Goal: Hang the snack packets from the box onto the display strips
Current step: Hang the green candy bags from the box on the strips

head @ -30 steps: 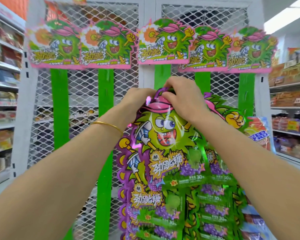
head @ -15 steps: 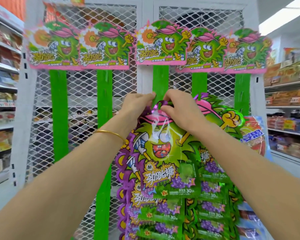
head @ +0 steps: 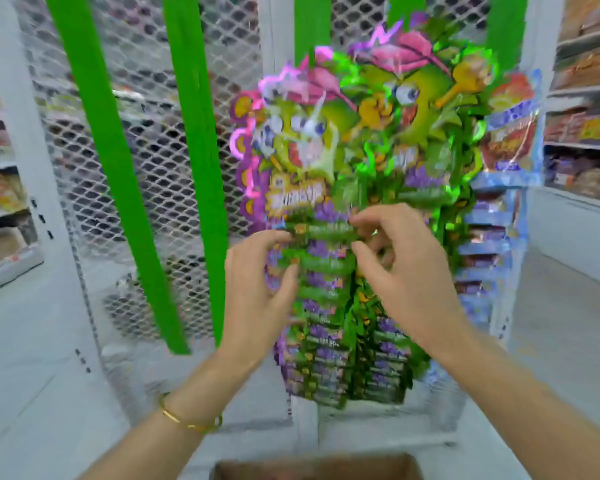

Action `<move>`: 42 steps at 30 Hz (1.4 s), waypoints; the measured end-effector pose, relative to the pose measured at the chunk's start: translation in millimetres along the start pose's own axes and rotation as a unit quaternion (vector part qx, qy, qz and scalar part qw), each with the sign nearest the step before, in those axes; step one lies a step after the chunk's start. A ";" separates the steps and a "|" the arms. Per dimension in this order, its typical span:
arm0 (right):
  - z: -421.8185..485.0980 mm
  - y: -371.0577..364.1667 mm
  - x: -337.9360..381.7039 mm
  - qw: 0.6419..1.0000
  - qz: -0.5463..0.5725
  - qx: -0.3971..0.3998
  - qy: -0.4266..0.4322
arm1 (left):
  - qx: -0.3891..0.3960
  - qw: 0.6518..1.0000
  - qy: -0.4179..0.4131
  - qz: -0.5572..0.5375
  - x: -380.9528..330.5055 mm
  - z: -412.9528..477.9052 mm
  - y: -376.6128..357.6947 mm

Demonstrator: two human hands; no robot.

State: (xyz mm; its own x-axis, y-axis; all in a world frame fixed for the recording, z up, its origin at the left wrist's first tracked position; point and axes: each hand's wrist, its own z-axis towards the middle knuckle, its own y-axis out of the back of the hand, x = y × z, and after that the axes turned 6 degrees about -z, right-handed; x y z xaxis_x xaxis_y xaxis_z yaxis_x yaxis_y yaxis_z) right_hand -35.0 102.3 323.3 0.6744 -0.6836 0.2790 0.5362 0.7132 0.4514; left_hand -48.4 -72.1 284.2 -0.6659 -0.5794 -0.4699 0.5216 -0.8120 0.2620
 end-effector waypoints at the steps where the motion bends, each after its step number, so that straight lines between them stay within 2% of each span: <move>1: -40.2 -12.7 -8.4 0.999 0.010 0.045 -0.024 | 0.034 0.999 0.008 0.004 6.9 -38.3 -4.2; 3: -123.1 -41.3 -31.1 0.981 0.019 0.159 -0.106 | 0.123 0.991 0.052 0.015 24.5 -112.6 -12.2; 4: -163.5 -57.7 -45.6 0.961 0.027 0.220 -0.168 | 0.173 0.981 0.083 0.016 33.3 -144.6 -16.1; 6: -239.0 -86.8 -76.2 0.904 0.038 0.305 -0.298 | 0.267 0.955 0.128 0.014 49.9 -194.8 -24.2; 8: -308.7 -110.1 -105.6 0.847 0.005 0.352 -0.399 | 0.336 0.931 0.141 0.021 64.5 -227.2 -32.6; 10: -369.4 -126.7 -125.7 0.788 -0.054 0.427 -0.440 | 0.381 0.910 0.160 0.038 77.3 -246.6 -40.8; 13: -440.1 -146.5 -143.4 0.692 -0.080 0.546 -0.466 | 0.422 0.879 0.214 0.066 90.9 -263.1 -50.9; 15: -467.5 -162.0 -154.8 0.662 -0.091 0.587 -0.456 | 0.440 0.865 0.231 0.065 96.4 -265.4 -55.1; 21: -485.1 -213.7 -182.9 0.624 -0.147 0.662 -0.389 | 0.402 0.869 0.271 0.096 120.7 -267.6 -52.2; 23: -492.5 -226.2 -188.3 0.619 -0.161 0.654 -0.403 | 0.397 0.865 0.292 0.096 125.1 -268.6 -51.2; 27: -497.5 -234.3 -184.9 0.661 -0.229 0.566 -0.436 | 0.407 0.852 0.319 0.080 126.7 -271.3 -52.0; 32: -474.1 -211.5 -178.9 0.630 -0.174 0.602 -0.459 | 0.408 0.857 0.302 0.088 127.9 -276.0 -55.1; 35: -439.2 -189.4 -177.5 0.657 -0.144 0.596 -0.439 | 0.433 0.842 0.314 0.067 124.2 -277.7 -58.7; 38: -382.1 -161.2 -168.6 0.692 -0.111 0.597 -0.391 | 0.432 0.845 0.310 0.051 112.0 -275.0 -57.5; 42: -299.6 -111.2 -145.9 0.720 -0.068 0.611 -0.321 | 0.437 0.853 0.282 0.031 87.2 -256.5 -52.8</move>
State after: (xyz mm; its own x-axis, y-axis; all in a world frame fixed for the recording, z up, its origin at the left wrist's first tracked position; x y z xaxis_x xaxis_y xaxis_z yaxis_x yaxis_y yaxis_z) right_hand -41.0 169.1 -21.6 0.0744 -0.9448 0.3190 -0.5369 0.2317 0.8112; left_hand 2.8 -61.7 13.2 -0.1603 -0.6971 -0.6988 -0.2157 -0.6661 0.7140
